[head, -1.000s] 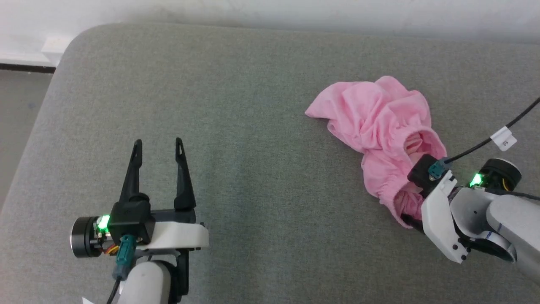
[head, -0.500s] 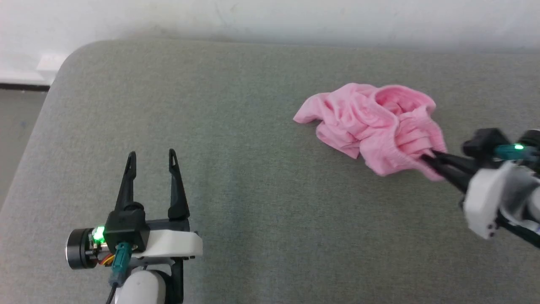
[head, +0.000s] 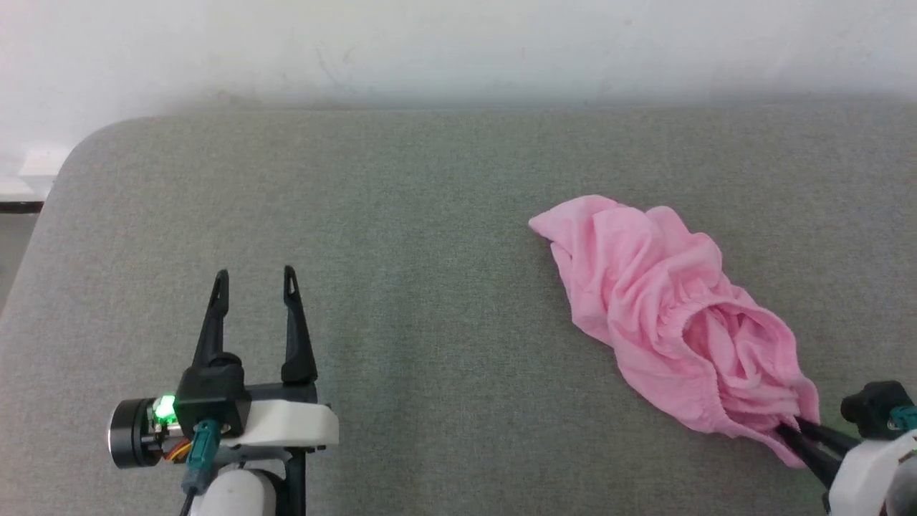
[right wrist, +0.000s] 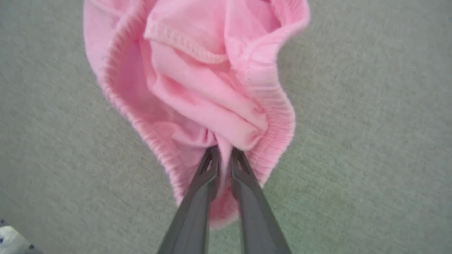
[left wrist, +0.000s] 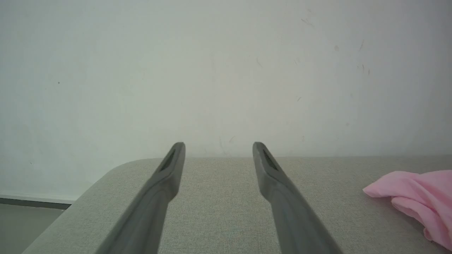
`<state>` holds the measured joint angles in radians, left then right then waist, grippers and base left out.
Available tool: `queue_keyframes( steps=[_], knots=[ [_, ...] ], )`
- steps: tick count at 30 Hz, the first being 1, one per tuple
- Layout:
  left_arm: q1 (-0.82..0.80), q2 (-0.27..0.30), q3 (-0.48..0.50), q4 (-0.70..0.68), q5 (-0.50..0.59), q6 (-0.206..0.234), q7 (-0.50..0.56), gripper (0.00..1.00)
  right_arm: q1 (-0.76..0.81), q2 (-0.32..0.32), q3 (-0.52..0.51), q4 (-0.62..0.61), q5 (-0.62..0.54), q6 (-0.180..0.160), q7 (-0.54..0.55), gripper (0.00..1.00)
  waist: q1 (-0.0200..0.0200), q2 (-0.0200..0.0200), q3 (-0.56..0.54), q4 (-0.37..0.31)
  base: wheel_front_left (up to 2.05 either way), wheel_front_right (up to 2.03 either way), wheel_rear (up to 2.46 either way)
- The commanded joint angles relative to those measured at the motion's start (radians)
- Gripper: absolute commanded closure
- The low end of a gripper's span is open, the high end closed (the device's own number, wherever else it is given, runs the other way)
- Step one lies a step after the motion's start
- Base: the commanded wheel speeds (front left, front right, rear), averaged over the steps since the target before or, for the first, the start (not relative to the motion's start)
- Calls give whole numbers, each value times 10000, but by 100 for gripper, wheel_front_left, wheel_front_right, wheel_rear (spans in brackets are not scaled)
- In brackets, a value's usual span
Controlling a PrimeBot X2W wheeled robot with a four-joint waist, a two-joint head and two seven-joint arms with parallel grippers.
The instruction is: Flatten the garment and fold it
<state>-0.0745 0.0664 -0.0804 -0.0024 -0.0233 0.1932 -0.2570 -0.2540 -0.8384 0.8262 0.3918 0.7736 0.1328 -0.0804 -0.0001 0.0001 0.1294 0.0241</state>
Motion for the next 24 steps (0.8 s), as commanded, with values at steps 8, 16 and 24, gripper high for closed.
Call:
queue_keyframes(
  steps=[8, 16, 24],
  knots=[
    [-248, 503, 104, 198, 205, -367, -47, 0, 745, 677, -2720, -1524, -928, -21, -1333, 0, 1, -1, -405, -334, 0, 0, 0],
    [-2497, 1307, -449, 1430, 399, -1486, -47, 0, 1848, 2675, -6355, -4257, -3298, -21, -1728, 0, 1, -1, -319, -526, 0, 0, 0],
    [-6235, 1194, -1709, 4538, 161, -3033, 1186, 0, 2106, 6597, -8528, -6159, -6013, -21, -1809, 0, 1, -1, 388, -801, 0, 0, 0]
  ],
)
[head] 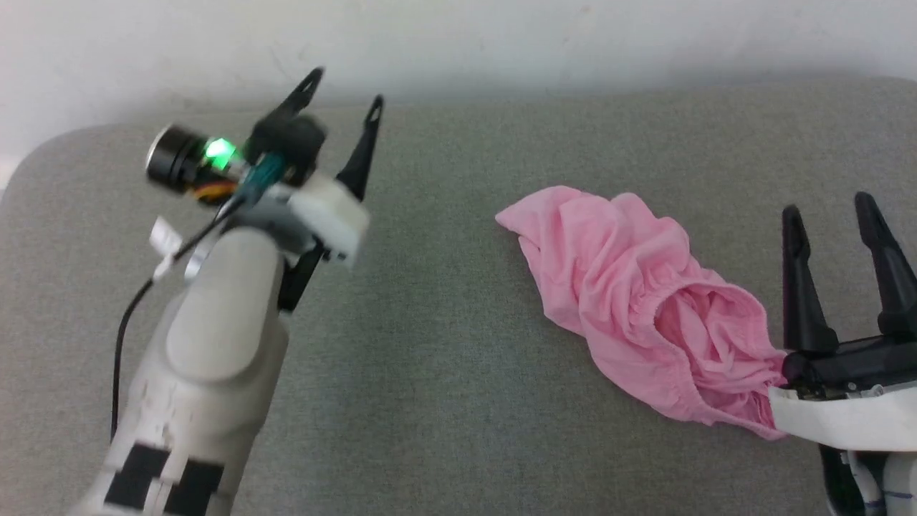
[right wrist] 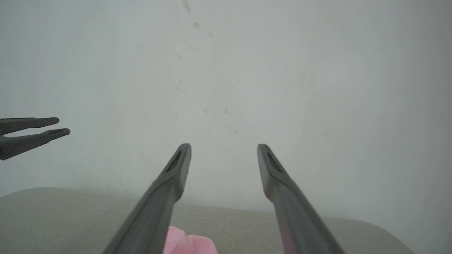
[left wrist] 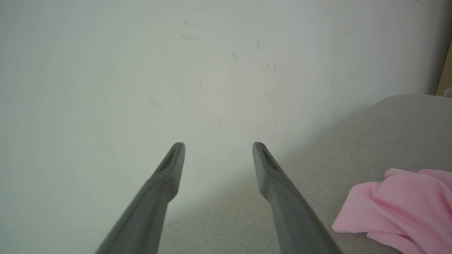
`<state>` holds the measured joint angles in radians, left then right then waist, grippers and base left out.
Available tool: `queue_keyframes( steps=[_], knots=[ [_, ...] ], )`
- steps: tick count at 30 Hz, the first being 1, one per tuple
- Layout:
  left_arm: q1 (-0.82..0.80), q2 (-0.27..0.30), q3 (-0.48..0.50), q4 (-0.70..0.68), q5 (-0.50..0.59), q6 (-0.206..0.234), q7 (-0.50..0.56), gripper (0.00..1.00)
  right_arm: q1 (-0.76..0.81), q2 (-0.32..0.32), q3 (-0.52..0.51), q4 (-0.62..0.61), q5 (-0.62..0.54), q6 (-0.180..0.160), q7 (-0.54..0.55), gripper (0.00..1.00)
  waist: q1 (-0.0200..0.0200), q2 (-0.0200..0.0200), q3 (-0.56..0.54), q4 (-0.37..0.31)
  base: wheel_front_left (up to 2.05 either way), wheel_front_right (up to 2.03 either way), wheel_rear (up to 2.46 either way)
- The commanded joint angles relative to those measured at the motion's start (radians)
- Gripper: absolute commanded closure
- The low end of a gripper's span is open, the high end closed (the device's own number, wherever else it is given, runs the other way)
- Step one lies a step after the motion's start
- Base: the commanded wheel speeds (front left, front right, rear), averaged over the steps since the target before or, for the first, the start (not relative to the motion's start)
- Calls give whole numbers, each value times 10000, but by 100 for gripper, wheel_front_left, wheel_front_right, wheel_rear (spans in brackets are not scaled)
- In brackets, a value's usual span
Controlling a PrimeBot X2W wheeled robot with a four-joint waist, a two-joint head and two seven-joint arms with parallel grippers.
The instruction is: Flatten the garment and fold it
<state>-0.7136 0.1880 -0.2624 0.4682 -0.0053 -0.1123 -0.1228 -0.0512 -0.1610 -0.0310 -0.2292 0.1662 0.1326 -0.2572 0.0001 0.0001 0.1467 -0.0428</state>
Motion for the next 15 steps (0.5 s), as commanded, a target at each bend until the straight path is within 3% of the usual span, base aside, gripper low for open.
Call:
queue_keyframes(
  steps=[1, 4, 7, 11, 15],
  knots=[
    [-315, -55, -144, 162, -68, -63, 137, 0, 104, 135, -64, -85, -121, -19, -42, 0, -1, -1, 357, -194, 0, 0, 0],
    [-1606, -327, -962, 1182, -645, -168, 1040, 0, 133, 649, -239, -332, -513, -19, -43, 0, -1, -1, 814, -404, 0, 0, 0],
    [-2692, -485, -2629, 2021, -1948, -178, 2264, 0, 13, 845, -252, -425, -723, -19, -43, 0, -1, -1, 1254, -662, 0, 0, 0],
    [-3899, -152, -4997, 2561, -3664, -181, 3913, 0, -249, 994, -159, -375, -811, -19, -44, 0, -1, -1, 1843, -1113, 0, 0, 0],
    [-4826, 248, -6646, 2642, -5298, -182, 5132, 0, -591, 1056, 168, -245, -948, -19, -44, 0, -1, -1, 2341, -1643, 0, 0, 0]
  ],
)
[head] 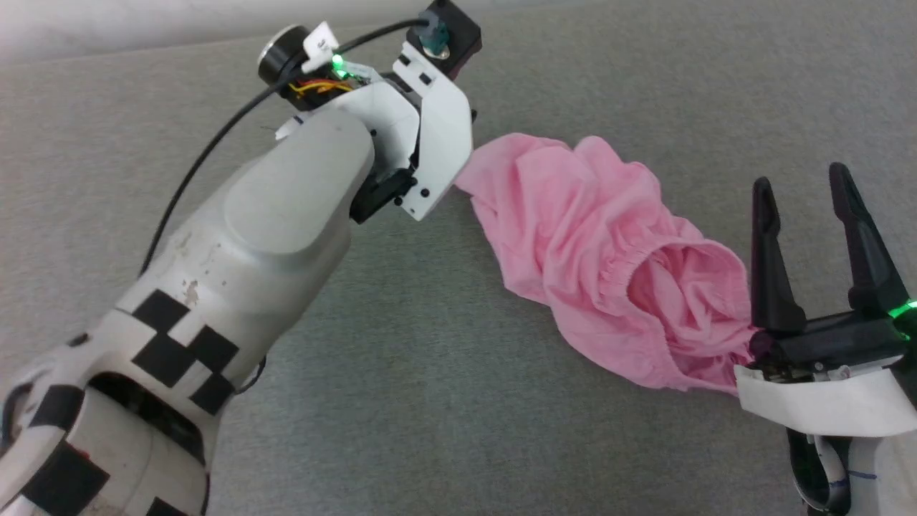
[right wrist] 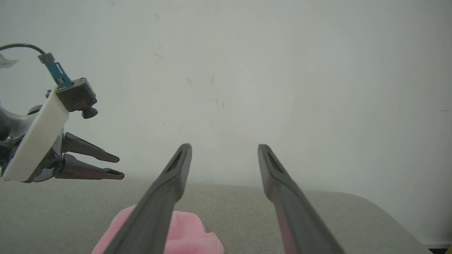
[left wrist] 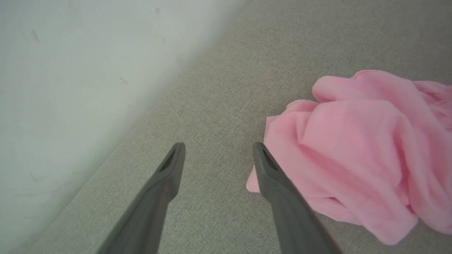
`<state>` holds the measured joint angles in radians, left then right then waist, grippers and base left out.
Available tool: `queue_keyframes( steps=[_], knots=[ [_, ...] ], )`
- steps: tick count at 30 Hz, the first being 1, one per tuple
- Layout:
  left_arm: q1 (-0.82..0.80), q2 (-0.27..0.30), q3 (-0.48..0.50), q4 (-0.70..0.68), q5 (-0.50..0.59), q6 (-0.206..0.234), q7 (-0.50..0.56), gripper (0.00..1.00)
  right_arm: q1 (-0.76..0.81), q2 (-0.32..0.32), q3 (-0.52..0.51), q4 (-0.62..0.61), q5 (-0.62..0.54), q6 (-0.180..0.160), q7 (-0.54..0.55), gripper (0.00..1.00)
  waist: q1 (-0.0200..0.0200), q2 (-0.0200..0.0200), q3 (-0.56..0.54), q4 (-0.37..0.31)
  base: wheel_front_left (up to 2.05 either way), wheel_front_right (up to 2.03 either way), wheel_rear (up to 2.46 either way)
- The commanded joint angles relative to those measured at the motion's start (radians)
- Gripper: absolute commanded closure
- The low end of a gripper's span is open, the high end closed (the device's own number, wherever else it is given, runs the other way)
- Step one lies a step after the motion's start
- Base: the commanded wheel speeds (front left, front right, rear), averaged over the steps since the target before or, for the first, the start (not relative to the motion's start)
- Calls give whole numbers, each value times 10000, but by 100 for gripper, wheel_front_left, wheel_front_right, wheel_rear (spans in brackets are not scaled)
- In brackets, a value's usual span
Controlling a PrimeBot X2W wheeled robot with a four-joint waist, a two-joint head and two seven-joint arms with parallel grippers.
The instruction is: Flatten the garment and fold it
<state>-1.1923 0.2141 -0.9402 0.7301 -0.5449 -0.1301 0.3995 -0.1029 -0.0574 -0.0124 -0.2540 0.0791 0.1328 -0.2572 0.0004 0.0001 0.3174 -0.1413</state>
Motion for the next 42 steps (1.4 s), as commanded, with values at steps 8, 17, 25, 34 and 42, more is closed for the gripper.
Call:
queue_keyframes(
  steps=[8, 17, 25, 34, 42],
  knots=[
    [-1090, 850, -2994, -125, -1760, -4, 1735, 0, -446, 66, 213, 232, -82, -21, -45, 0, -4, -1, 1254, -1412, 0, 0, 0],
    [-4, 1711, -3396, -1338, -1161, -5, 3547, 62, -536, 70, 382, 460, 9, -21, -45, 0, -4, -1, 1352, -1499, 0, 0, 0],
    [-250, 2058, -3397, -2140, -1784, -5, 934, 100, -337, 71, 110, 401, -211, -21, -45, 0, -4, -1, 626, -643, 0, 0, 0],
    [706, 3207, -2184, -2312, -2480, 671, -3233, 100, 507, 71, -222, 431, -441, -21, -45, 0, -4, -1, -767, 589, 0, 0, 0],
    [4126, 4918, -1612, -4179, -3544, 2748, -4543, 100, 1164, 71, -383, 614, -439, -21, -45, 0, -4, -1, -1405, 1479, 0, 0, 0]
  ],
)
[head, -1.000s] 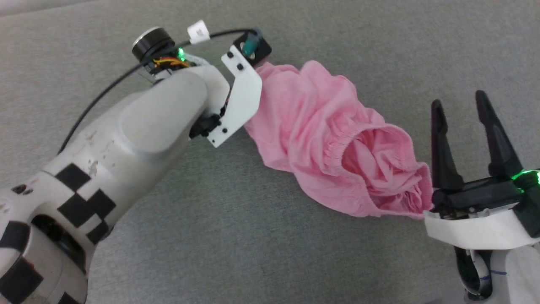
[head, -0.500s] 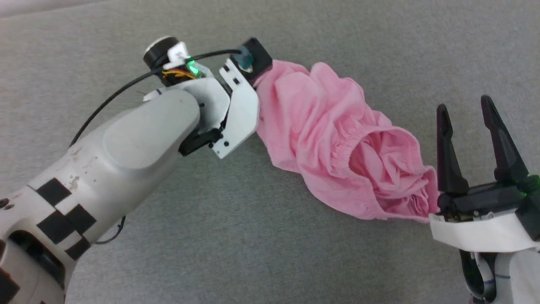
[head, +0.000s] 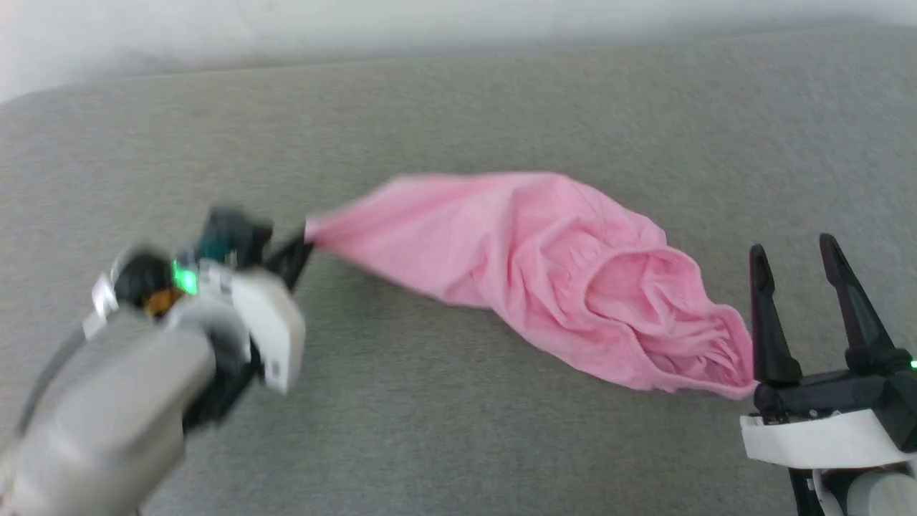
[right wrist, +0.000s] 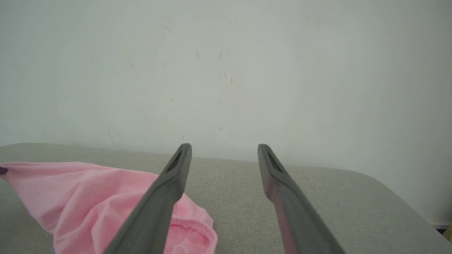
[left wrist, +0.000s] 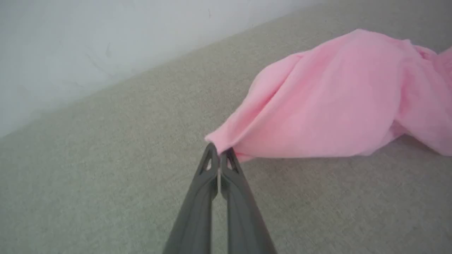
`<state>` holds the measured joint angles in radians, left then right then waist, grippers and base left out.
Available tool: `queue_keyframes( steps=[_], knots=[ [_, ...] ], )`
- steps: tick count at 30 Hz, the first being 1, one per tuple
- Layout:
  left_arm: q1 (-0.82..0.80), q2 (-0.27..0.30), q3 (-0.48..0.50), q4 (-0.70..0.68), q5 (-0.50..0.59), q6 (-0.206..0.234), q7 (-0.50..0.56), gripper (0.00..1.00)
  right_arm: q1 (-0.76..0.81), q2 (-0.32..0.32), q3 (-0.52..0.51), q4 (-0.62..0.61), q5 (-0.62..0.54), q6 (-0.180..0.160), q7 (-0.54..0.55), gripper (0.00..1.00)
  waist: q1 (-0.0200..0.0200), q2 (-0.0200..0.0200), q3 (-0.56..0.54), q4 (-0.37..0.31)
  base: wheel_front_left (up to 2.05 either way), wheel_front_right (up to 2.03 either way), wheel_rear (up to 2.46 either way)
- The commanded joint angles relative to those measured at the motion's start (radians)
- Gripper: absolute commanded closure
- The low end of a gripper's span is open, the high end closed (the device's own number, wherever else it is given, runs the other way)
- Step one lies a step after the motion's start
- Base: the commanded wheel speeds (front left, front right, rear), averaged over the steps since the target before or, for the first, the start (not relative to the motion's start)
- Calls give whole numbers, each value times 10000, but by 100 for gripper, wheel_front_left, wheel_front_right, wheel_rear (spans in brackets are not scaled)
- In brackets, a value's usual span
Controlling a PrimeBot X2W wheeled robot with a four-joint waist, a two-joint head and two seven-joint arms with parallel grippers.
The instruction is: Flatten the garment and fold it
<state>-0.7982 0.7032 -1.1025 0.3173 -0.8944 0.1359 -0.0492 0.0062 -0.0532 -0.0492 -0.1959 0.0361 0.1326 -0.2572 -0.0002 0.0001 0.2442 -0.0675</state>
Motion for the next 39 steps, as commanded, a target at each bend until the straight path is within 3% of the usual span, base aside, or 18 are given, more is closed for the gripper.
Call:
queue_keyframes(
  steps=[1, 6, 13, 15, 21, 26, 31, 35, 39],
  knots=[
    [601, 128, -19, -231, -144, 332, -115, 100, 145, 29, -54, 79, -6, -19, -45, 0, 2, -1, -724, 861, 0, 0, 0],
    [2501, 368, -135, -806, -782, 1226, -434, 100, 327, 19, 97, 360, -98, -19, -45, 0, 2, -1, -898, 1083, 0, 0, 0],
    [3860, 216, -671, -666, -1178, 1465, -231, 100, 517, -21, 171, 665, -67, -19, -45, 0, 2, -1, -1139, 1163, 0, 0, 0],
    [3889, 89, -547, -513, -1131, 1539, -637, 0, 494, -92, 180, 668, -70, -19, -45, 0, 2, -1, -1220, 1198, 0, 0, 0],
    [3697, -221, 265, -623, -666, 2215, -1922, 0, 98, -690, 177, 529, -107, -19, -45, 0, 2, -1, -1396, 1290, 0, 0, 0],
    [3847, -486, 2031, -1548, 753, 3133, -2118, 0, -597, -1698, 689, 623, 227, -19, -45, 0, 2, -1, -1492, 1386, 0, 0, 0],
    [4906, -1163, 4107, -2619, 2721, 3637, -2123, 0, -1604, -3971, 3010, 1350, 1187, -19, 321, 0, 2, -1, -1529, 1471, 0, 0, 0],
    [5718, -1922, 5638, -3275, 4150, 3836, -2124, 0, -2845, -5487, 4963, 1361, 2703, -19, 1917, 0, 2, -1, -1463, 1529, 0, 0, 0],
    [6442, -2738, 6792, -3697, 5172, 3641, -2124, 0, -4210, -6771, 7156, 1200, 4525, -19, 3913, 0, 2, -1, -1301, 1643, 0, 0, 0]
  ],
)
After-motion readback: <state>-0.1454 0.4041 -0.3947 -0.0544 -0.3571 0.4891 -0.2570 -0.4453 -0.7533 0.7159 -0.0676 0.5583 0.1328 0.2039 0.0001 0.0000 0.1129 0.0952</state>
